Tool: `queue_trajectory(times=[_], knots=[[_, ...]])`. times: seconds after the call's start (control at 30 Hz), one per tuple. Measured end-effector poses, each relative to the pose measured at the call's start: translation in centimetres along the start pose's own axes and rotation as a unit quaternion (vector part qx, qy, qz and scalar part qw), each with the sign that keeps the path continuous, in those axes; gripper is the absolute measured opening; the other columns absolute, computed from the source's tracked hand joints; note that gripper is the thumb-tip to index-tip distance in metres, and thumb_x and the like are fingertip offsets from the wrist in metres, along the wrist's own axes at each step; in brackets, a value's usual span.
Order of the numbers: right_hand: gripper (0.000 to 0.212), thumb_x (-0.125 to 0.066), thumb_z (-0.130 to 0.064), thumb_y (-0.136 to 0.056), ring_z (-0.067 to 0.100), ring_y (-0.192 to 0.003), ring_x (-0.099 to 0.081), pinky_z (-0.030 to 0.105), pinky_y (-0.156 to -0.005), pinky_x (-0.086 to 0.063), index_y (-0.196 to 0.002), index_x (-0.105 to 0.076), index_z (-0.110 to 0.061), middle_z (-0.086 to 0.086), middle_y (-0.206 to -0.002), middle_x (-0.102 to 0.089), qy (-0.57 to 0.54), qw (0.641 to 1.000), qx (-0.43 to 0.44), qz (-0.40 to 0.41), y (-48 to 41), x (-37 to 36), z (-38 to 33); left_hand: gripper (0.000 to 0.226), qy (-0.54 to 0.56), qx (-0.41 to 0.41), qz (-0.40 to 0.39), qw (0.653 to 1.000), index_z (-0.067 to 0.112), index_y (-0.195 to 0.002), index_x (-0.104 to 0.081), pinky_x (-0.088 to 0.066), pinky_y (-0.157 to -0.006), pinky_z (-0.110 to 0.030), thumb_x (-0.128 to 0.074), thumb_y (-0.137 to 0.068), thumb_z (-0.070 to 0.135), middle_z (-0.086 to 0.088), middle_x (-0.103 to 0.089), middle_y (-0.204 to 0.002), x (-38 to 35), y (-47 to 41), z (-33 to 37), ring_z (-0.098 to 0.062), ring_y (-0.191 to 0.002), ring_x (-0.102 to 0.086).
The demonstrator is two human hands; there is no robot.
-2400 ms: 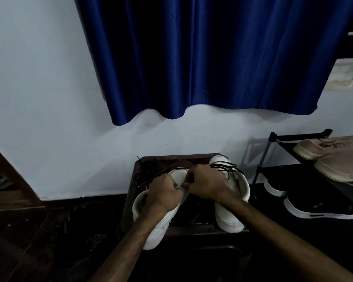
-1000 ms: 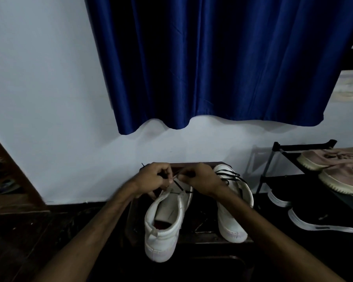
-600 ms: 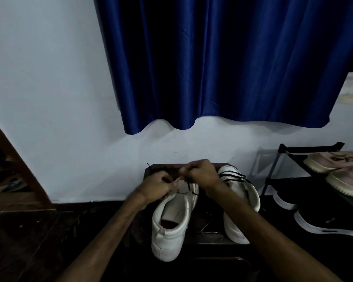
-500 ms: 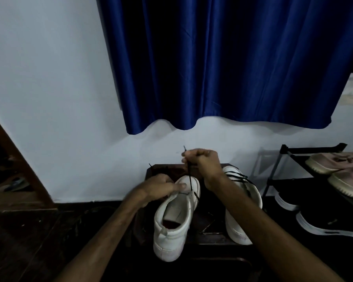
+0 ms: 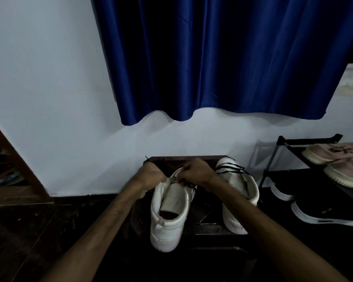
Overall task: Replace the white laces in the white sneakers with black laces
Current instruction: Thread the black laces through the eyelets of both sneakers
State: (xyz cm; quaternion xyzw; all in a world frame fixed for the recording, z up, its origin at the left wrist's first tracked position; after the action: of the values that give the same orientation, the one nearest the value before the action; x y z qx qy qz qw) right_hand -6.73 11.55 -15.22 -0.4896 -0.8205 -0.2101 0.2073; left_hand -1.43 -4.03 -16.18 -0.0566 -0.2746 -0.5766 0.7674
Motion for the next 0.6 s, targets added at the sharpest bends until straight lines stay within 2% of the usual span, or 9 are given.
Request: queue_trajectory(times=[0.1,0.2,0.27,0.33,0.43,0.53,0.6], knots=[[0.012,-0.070,-0.011,-0.074,0.005,-0.039,-0.050,0.018,-0.044,-0.041,-0.063,-0.073,-0.012,0.002,-0.055,-0.064,0.022,1.000,0.008,-0.009,-0.2,0.0,-0.1,0.035,0.016,-0.003,-0.002,1.000,0.004,-0.076,-0.073,-0.053,-0.071,-0.032,-0.066,-0.045,0.019,-0.014,-0.071,-0.086,-0.1,-0.1,-0.1,-0.026,-0.080,-0.067],[0.013,-0.072,-0.010,-0.076,-0.002,-0.041,-0.051,0.013,-0.042,-0.039,-0.065,-0.073,-0.016,-0.002,-0.057,-0.064,-0.002,1.000,0.004,-0.015,-0.3,0.2,0.4,0.031,0.031,-0.006,-0.005,0.999,0.003,-0.075,-0.074,-0.054,-0.079,-0.036,-0.066,-0.048,0.016,-0.018,-0.073,-0.089,-0.2,-0.2,-0.2,-0.027,-0.085,-0.068],[0.012,-0.073,-0.009,-0.076,-0.004,-0.043,-0.053,0.011,-0.044,-0.040,-0.067,-0.073,-0.016,-0.004,-0.058,-0.064,-0.008,1.000,0.003,-0.017,-0.2,0.2,0.6,0.011,0.049,-0.011,-0.016,0.999,0.004,-0.071,-0.074,-0.050,-0.075,-0.034,-0.069,-0.061,0.003,-0.019,-0.072,-0.088,-0.4,-0.2,-0.1,-0.024,-0.081,-0.064],[0.016,-0.073,-0.009,-0.075,-0.004,-0.043,-0.053,0.012,-0.046,-0.041,-0.062,-0.071,-0.018,-0.006,-0.054,-0.063,0.002,1.000,0.002,-0.018,-0.3,0.2,0.6,0.016,0.056,-0.015,-0.015,0.998,0.003,-0.068,-0.073,-0.047,-0.073,-0.032,-0.065,-0.070,-0.009,-0.023,-0.071,-0.087,-0.6,-0.4,-0.2,-0.023,-0.078,-0.062],[0.015,-0.074,-0.012,-0.074,0.001,-0.047,-0.055,0.019,-0.050,-0.047,-0.059,-0.072,-0.016,-0.003,-0.054,-0.065,0.032,0.999,0.009,-0.019,-0.8,-0.1,0.4,0.008,0.047,-0.017,-0.008,0.999,0.000,-0.072,-0.073,-0.046,-0.069,-0.028,-0.067,-0.068,-0.002,-0.019,-0.071,-0.081,-0.7,0.1,0.2,-0.020,-0.074,-0.061],[0.011,-0.075,-0.020,-0.073,0.015,-0.065,-0.066,0.034,-0.069,-0.059,-0.070,-0.076,-0.009,0.010,-0.072,-0.074,0.082,0.996,0.016,-0.013,-1.2,-0.5,-0.2,0.017,0.039,-0.013,-0.015,0.999,0.004,-0.067,-0.070,-0.044,-0.065,-0.024,-0.063,-0.074,-0.009,-0.008,-0.066,-0.071,-0.7,-0.1,-0.1,-0.018,-0.069,-0.059],[0.012,-0.076,-0.024,-0.073,0.018,-0.073,-0.070,0.033,-0.071,-0.059,-0.066,-0.073,-0.014,0.008,-0.074,-0.074,0.118,0.993,0.017,-0.003,-1.3,-0.6,-0.5,0.010,0.045,-0.015,-0.009,0.999,0.001,-0.071,-0.071,-0.045,-0.066,-0.026,-0.064,-0.073,-0.006,-0.010,-0.067,-0.074,-0.7,0.1,-0.1,-0.019,-0.071,-0.059]])
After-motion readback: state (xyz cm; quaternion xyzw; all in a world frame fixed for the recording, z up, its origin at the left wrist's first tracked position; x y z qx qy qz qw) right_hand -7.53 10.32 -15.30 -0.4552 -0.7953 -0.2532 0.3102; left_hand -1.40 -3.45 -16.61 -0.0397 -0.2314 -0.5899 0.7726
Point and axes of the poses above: each hand's wrist, its own y-axis away from the middle knuckle, its own x-axis out of the back of the hand, z = x × y, the point moved 6 cm from there along -y, towards the middle knuckle
